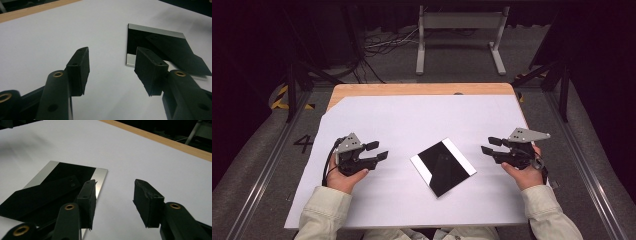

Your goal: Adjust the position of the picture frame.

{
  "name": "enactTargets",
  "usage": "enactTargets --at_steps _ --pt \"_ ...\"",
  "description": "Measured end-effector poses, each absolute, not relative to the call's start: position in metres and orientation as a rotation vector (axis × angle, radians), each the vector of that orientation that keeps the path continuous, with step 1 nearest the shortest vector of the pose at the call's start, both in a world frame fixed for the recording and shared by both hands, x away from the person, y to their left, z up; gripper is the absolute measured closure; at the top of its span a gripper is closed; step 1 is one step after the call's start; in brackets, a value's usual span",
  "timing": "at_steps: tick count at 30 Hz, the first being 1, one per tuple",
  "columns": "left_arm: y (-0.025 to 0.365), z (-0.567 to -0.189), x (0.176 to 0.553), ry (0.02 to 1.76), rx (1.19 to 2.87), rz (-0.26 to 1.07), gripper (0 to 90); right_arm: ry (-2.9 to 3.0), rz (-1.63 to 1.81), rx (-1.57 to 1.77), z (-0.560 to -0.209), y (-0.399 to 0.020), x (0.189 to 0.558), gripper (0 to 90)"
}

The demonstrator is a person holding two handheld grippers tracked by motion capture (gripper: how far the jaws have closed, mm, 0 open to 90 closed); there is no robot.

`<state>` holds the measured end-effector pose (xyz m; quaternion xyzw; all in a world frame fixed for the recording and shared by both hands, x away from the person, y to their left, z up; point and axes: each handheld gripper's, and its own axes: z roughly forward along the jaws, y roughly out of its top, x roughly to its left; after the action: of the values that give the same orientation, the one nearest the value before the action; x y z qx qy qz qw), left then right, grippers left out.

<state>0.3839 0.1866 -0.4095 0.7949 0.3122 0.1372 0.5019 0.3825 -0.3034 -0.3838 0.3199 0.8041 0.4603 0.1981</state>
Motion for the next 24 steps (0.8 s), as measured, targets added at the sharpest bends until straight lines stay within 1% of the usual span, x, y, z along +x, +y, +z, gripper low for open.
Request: enactTargets --at_steps 3,6,12,16,24 --pt "0.186 -0.409 0.384 0.746 1.924 0.327 46.4 2.28 1.28 0.864 -0.382 -0.298 0.381 58.9" --pt "0.184 -0.409 0.384 0.744 1.925 0.318 47.1 2.315 1.282 0.831 -0.379 -0.29 0.379 70.6" --pt "0.182 -0.408 0.384 0.732 1.93 0.3 47.5 2.375 1.285 0.798 -0.375 -0.281 0.375 84.6" --pt "0.18 -0.408 0.384 0.734 1.932 0.295 47.5 2.409 1.275 0.781 -0.374 -0.274 0.373 89.0" --pt "0.179 -0.409 0.386 0.735 1.948 0.29 46.7 2.5 1.219 0.75 -0.375 -0.264 0.37 89.8"
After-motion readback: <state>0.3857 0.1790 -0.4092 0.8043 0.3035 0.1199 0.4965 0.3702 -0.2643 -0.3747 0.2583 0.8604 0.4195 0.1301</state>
